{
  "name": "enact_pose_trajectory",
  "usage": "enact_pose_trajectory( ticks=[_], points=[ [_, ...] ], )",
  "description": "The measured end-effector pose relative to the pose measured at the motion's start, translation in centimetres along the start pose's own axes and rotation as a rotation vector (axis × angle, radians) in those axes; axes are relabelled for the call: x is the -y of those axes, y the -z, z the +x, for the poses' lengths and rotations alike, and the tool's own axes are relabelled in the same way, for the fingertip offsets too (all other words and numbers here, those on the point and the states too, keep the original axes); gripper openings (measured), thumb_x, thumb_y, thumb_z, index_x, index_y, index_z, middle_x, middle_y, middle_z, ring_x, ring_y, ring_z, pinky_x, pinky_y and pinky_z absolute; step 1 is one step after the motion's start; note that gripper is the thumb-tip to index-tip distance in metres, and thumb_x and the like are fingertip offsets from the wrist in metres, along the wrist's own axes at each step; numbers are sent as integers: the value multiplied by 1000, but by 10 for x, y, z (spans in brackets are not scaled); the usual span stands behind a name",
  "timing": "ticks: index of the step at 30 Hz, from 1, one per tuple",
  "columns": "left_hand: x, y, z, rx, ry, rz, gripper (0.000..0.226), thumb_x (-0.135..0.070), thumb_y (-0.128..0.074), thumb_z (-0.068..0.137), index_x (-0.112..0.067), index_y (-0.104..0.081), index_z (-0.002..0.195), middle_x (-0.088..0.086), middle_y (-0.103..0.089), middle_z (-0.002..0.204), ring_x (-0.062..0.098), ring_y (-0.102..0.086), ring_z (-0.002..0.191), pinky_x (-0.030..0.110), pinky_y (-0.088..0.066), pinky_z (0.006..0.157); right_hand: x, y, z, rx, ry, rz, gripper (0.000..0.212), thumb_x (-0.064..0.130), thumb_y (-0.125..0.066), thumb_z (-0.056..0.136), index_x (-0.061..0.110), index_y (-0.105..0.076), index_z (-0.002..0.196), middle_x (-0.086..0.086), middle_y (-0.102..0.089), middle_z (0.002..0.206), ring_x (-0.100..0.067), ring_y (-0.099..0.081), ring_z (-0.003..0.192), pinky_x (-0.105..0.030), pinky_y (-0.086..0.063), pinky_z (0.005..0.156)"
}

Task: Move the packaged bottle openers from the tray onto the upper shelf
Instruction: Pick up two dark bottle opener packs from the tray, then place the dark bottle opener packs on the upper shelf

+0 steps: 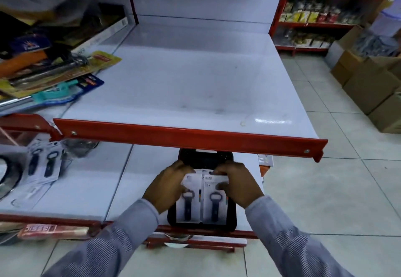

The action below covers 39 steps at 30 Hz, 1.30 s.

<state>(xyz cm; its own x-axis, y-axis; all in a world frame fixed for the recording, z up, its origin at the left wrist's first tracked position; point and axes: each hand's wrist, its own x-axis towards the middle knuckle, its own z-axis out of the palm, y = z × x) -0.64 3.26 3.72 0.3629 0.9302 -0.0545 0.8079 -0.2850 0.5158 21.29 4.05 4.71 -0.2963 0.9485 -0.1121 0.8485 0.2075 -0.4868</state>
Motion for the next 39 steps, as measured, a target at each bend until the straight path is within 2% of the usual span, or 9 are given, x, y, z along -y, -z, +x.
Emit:
enact_pose_trajectory(
  ticks=[3, 10, 15, 18, 24, 27, 31, 34, 39],
  points=[
    [-20, 23, -36, -76, -64, -35, 32, -1, -66, 84, -24, -69, 106, -5, -63, 100, 15, -65, 94, 2, -41, 79, 30, 23, -36, -105, 60, 91, 21, 14, -75, 79, 27, -76, 94, 6, -74, 98, -10, -67, 89, -19, -52, 81],
    [-85, 130, -81, -468, -152, -147, 30, -21, -71, 86, -36, -66, 111, -31, -69, 98, -9, -64, 83, 0, -45, 73, 99, 121, -88, -635, 331, 204, 24, 8, -81, 76, 23, -77, 94, 9, -77, 94, -2, -71, 86, -21, -59, 77],
    [-121, 197, -69, -666, -185, -430, 32, -22, -71, 82, -33, -57, 109, -7, -57, 63, 12, -53, 48, 24, -48, 45, 133, 196, -83, -751, 313, 629, 19, 8, -77, 79, 25, -78, 88, 18, -77, 90, -6, -72, 77, -21, -60, 60],
    [-119, 226, -39, -698, -208, -515, 25, -25, -68, 82, -32, -59, 104, -7, -53, 53, 5, -47, 53, 28, -45, 48, 140, 233, -57, -789, 313, 607, 23, 12, -77, 80, 32, -76, 90, 20, -76, 87, -6, -70, 72, -13, -55, 59],
    [-94, 256, 59, -733, -133, -593, 22, 6, -67, 87, -9, -65, 103, -6, -75, 75, -9, -66, 63, 2, -47, 62, 113, 260, 47, -617, 260, 664, 19, 1, -72, 82, 12, -77, 97, -2, -74, 93, 4, -64, 71, -11, -49, 65],
    [-67, 247, 98, -658, 9, -438, 22, 1, -73, 82, -19, -71, 91, 16, -74, 104, 25, -73, 97, 22, -54, 87, 97, 249, 90, -544, 177, 584, 17, -1, -73, 81, 7, -78, 96, -6, -71, 88, -4, -63, 73, -15, -49, 67],
    [-49, 227, 113, -549, 191, -326, 21, -10, -74, 84, -6, -74, 105, 17, -71, 120, 30, -68, 111, 32, -47, 99, 77, 225, 111, -449, 33, 478, 30, 7, -77, 78, 37, -75, 74, -1, -73, 84, -18, -71, 91, -36, -58, 86],
    [-48, 215, 105, -455, 224, -219, 54, -31, -71, 88, -6, -56, 133, 15, -54, 144, 29, -53, 130, 35, -40, 111, 78, 208, 101, -391, -9, 377, 33, 24, -73, 84, 22, -68, 117, -8, -66, 126, -23, -63, 118, -32, -48, 104],
    [-76, 212, 66, -502, 104, 271, 79, -72, -28, 90, -29, -15, 155, 7, 5, 168, 34, -5, 154, 61, -15, 119, 94, 199, 67, -453, 130, 18, 70, 48, -47, 97, 34, -8, 153, -7, 3, 165, -35, 1, 151, -51, -10, 122]
  ],
)
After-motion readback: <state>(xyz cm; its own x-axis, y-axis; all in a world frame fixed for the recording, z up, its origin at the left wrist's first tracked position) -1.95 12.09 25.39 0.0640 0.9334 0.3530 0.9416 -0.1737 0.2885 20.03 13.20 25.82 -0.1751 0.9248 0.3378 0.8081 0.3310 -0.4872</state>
